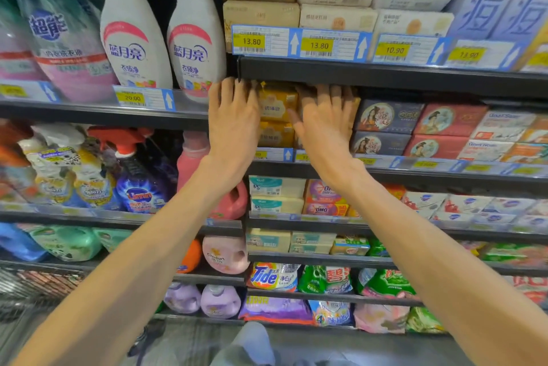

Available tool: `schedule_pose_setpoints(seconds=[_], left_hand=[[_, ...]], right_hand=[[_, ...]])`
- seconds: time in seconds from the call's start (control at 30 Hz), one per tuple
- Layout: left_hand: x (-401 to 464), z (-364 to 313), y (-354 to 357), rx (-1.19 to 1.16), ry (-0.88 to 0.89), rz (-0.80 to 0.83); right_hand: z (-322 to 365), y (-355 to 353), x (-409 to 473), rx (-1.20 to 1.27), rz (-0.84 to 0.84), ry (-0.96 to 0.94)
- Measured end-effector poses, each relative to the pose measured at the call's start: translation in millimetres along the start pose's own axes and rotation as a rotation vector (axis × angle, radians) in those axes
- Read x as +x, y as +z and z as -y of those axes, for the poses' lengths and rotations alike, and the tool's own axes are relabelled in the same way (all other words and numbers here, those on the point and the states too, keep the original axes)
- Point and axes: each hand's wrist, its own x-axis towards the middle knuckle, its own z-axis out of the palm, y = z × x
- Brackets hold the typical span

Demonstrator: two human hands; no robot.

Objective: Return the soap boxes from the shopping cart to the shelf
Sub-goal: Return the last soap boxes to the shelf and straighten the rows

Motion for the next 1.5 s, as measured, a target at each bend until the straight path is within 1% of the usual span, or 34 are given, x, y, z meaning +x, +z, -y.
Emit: schedule_pose_setpoints(seconds=[0.07,0.17,0.33,0.53,0.7,0.83,0.87,0.97,1.03,1.1,1.2,1.3,1.4,1.5], left_hand=[[0.7,-2.4,3.6,-0.007,-0.034,-0.001],[0.5,-3.4,6.2,-0.028,-0.056,0.004],[-0.1,2.6,6.3,-0.064,-0.049,-0.014],[0.4,4.6,5.6,-0.068,-0.037,-0.026],[0.6,4.9,8.8,-0.058,-0.038,-0.034],[-1.1,3.3,9.0,-0.073,-0.037,-0.030],[-2.3,1.6,7.3,-0.084,-0.037,-0.048],[-8.7,-12.9,0.7,-0.166,0.039,-0.126],[-10.8,-30.2,-4.6,-0.236,0.100,-0.133],[-8.5,-47.5,-6.9,-0.284,0.122,-0.108],[1.2,-64.7,-3.5,-0.294,0.111,-0.045],[11.3,-70.9,2.2,-0.286,0.067,0.029],[13.3,-73.4,5.7,-0.285,0.053,0.032],[13.3,-72.4,8.8,-0.262,0.063,0.018]], right_hand=[[1.0,1.2,5.1,0.002,0.042,0.031],[0.5,6.5,8.5,-0.025,0.054,0.039],[-2.3,10.3,9.9,-0.014,0.053,0.034],[-0.7,6.9,11.6,0.018,0.107,0.053],[-3.9,7.7,9.6,0.088,0.054,0.026],[-5.3,7.5,8.9,0.123,0.081,0.054],[-7.6,7.0,5.9,0.132,0.048,0.051],[-23.2,5.5,-9.9,0.116,-0.156,0.012],[-38.5,4.7,-19.8,0.071,-0.210,0.025],[-52.5,3.9,-25.3,0.018,-0.236,0.084],[-70.1,5.1,-25.2,-0.037,-0.243,0.174],[-82.3,6.4,-21.0,-0.047,-0.203,0.208],[-87.5,7.3,-17.8,-0.029,-0.147,0.213],[-89.2,8.0,-17.0,-0.024,-0.133,0.200]])
